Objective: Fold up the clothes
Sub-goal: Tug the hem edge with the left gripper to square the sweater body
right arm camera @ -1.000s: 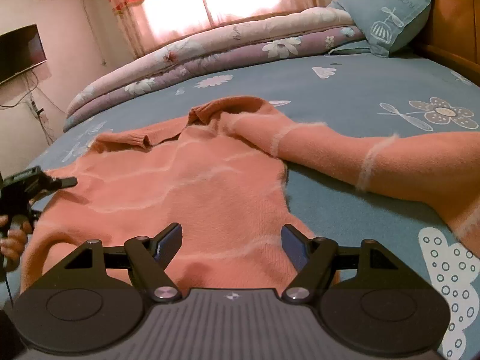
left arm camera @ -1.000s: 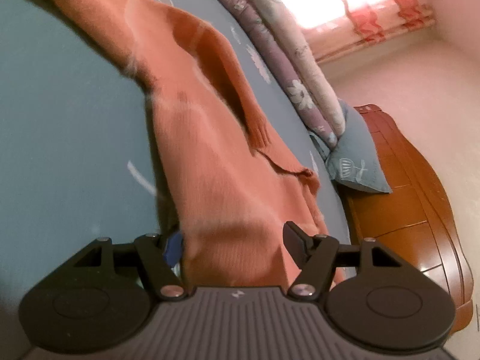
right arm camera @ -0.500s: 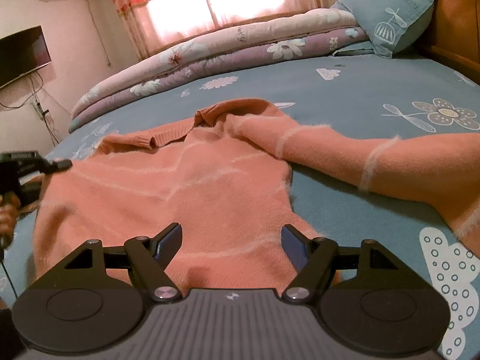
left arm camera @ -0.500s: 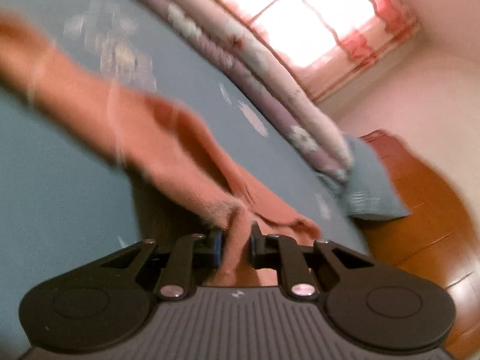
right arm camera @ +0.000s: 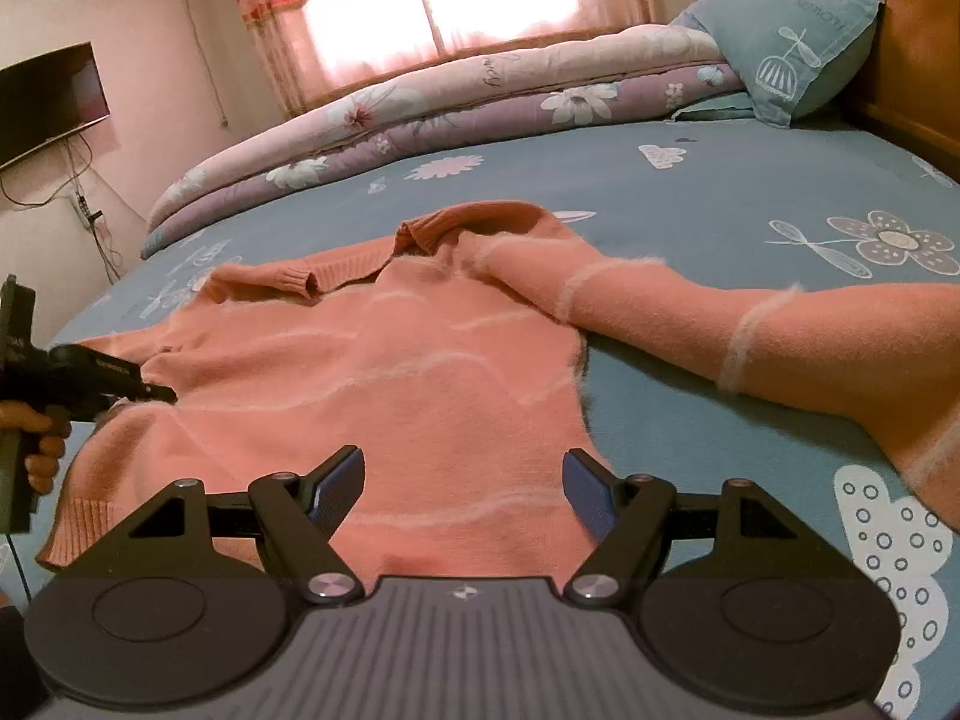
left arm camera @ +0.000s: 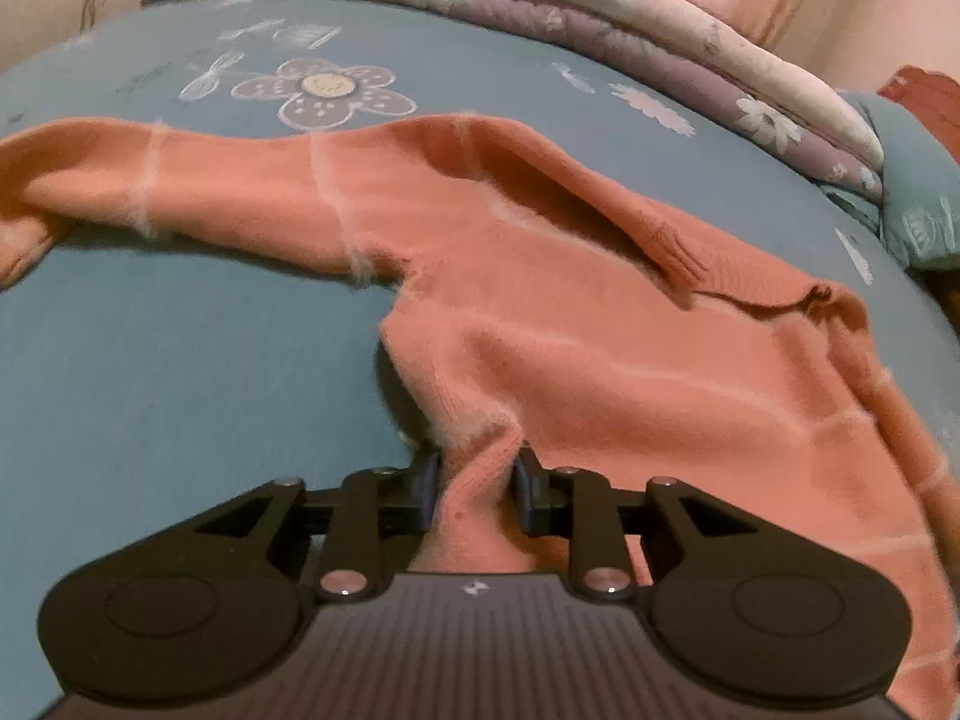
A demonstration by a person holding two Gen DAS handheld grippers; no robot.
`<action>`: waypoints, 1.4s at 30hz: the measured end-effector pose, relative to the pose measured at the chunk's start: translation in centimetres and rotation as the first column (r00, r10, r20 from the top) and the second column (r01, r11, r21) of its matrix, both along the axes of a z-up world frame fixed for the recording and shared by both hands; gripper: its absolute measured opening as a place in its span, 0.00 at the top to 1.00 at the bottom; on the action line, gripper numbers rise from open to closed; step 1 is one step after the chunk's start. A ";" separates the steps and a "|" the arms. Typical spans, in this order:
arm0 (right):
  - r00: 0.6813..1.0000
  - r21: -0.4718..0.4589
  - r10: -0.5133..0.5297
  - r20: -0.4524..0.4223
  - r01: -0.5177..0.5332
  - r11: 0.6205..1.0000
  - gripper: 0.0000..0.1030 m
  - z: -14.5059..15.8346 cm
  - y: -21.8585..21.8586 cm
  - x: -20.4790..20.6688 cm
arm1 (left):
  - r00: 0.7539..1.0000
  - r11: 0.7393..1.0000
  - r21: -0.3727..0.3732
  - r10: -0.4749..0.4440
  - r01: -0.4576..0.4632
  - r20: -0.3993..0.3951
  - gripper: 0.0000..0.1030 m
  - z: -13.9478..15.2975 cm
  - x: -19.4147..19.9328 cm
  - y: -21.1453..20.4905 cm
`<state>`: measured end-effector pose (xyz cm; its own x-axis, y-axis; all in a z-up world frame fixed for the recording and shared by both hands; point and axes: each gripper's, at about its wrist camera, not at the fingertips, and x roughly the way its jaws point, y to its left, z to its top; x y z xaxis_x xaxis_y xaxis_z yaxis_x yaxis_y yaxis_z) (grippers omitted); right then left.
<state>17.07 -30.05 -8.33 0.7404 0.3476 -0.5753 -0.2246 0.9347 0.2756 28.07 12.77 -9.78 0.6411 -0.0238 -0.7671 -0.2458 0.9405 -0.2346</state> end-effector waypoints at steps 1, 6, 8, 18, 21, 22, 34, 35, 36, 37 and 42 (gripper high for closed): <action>1.000 0.003 -0.001 0.002 0.001 1.000 0.25 0.1 0.0 0.0 | 1.000 1.000 -0.007 0.000 0.000 -0.004 0.73 0.5 -0.3 0.2; 0.999 -0.006 0.033 0.044 -0.032 0.999 0.25 0.6 0.5 -0.5 | 0.998 0.996 0.084 -0.045 0.041 0.053 0.59 4.3 -3.3 -1.0; 0.996 -0.022 0.057 0.063 -0.056 0.998 0.25 0.7 0.9 -0.9 | 0.989 0.982 0.153 -0.127 0.114 0.073 0.58 5.7 -5.3 -2.4; 0.993 -0.046 0.089 0.070 -0.086 0.995 0.25 0.7 1.6 -1.9 | 0.813 0.631 0.610 -0.581 0.478 -0.037 0.46 5.1 -17.9 -12.1; 0.992 -0.062 0.099 0.077 -0.095 0.994 0.25 0.6 1.8 -2.3 | 0.756 0.491 0.682 -0.640 0.542 -0.139 0.52 2.6 -20.0 -14.5; 0.992 -0.065 0.101 0.077 -0.096 0.993 0.25 0.6 1.8 -2.4 | 0.743 0.442 0.705 -0.645 0.554 -0.179 0.58 1.7 -20.5 -15.3; 0.992 -0.070 0.107 0.060 -0.103 0.992 0.25 0.4 2.1 -2.3 | 0.656 0.223 0.732 -0.653 0.644 -0.379 0.72 -3.5 -19.7 -17.6; 0.992 -0.073 0.110 0.059 -0.106 0.992 0.25 0.4 2.2 -2.3 | 0.660 0.239 0.723 -0.649 0.648 -0.378 0.73 -3.4 -19.3 -17.4; 0.992 -0.077 0.114 0.057 -0.109 0.991 0.25 0.4 2.3 -2.3 | 0.660 0.257 0.709 -0.650 0.657 -0.376 0.76 -3.2 -18.9 -17.2; 0.992 -0.081 0.117 0.056 -0.112 0.990 0.25 0.3 2.4 -2.3 | 0.660 0.274 0.695 -0.651 0.664 -0.374 0.76 -3.1 -18.6 -17.1; 0.989 -0.078 0.131 0.066 -0.126 0.989 0.25 0.5 2.5 -2.6 | 0.680 0.335 0.663 -0.637 0.669 -0.364 0.96 -3.1 -17.9 -16.3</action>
<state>14.46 -27.56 -7.79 0.7323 0.4012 -0.5502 -0.3606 0.9139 0.1864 10.13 -3.51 -12.90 0.6506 0.1164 -0.7505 0.5324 0.6348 0.5600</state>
